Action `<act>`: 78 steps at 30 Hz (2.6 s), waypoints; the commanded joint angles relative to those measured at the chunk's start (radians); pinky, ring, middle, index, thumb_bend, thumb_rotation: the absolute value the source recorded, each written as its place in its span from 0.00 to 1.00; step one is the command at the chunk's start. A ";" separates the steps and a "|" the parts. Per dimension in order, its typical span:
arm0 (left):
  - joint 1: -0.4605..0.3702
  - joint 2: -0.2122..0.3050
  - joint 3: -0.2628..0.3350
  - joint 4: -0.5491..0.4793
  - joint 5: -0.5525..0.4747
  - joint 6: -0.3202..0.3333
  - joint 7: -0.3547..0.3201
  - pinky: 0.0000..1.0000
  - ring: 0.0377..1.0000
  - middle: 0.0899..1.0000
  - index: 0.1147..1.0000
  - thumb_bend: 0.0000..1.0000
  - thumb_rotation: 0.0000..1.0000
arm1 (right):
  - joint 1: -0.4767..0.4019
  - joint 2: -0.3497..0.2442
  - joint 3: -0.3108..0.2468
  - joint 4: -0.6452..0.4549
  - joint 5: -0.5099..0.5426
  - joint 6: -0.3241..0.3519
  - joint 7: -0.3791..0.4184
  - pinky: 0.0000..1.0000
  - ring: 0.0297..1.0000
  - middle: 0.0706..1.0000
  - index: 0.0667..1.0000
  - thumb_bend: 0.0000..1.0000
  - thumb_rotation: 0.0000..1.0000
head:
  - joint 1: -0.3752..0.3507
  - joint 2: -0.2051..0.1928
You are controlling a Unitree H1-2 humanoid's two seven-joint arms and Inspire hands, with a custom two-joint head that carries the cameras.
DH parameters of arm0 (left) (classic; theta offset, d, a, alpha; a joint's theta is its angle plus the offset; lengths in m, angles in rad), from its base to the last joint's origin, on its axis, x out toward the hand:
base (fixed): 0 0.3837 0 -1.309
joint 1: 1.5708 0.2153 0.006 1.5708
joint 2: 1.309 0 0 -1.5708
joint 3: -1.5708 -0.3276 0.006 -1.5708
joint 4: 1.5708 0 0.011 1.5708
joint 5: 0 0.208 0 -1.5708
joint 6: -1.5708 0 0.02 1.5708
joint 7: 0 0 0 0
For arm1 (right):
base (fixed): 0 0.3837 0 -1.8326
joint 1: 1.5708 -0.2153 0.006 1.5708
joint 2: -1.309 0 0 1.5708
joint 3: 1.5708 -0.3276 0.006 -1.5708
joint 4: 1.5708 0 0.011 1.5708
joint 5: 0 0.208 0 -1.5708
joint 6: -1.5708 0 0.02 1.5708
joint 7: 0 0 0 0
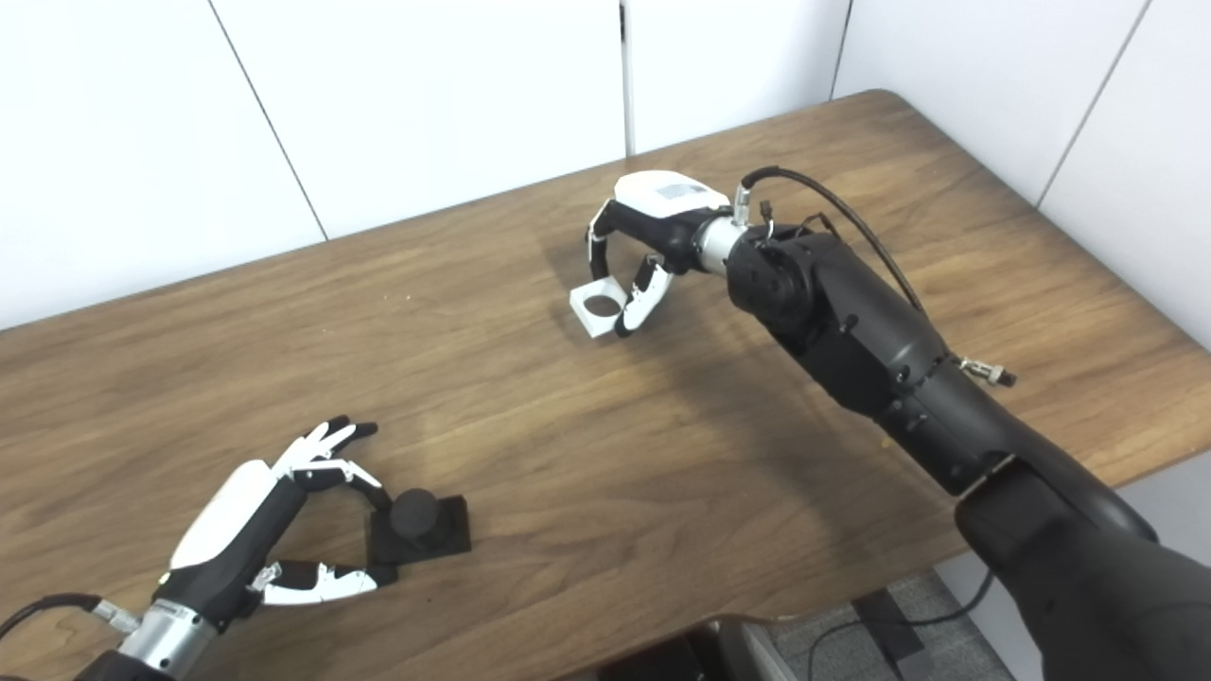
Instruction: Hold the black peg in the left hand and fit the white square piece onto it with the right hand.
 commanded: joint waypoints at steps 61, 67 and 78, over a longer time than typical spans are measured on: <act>-0.025 -0.084 -0.088 0.026 0.130 0.109 -0.036 1.00 1.00 0.95 0.42 0.52 0.08 | 0.047 0.090 0.006 -0.410 0.126 -0.137 0.153 0.73 0.85 0.78 0.44 0.52 0.14 | 0.374 0.069; -0.027 -0.087 -0.089 0.028 0.135 0.112 -0.037 1.00 1.00 0.95 0.42 0.52 0.07 | 0.055 0.105 0.011 -0.439 0.149 -0.114 0.189 0.74 0.85 0.78 0.44 0.52 0.14 | 0.377 0.073; -0.030 -0.092 -0.087 0.024 0.131 0.114 -0.038 1.00 1.00 0.96 0.42 0.52 0.08 | 0.073 0.116 0.021 -0.502 0.171 -0.083 0.257 0.76 0.85 0.78 0.44 0.52 0.14 | 0.378 0.079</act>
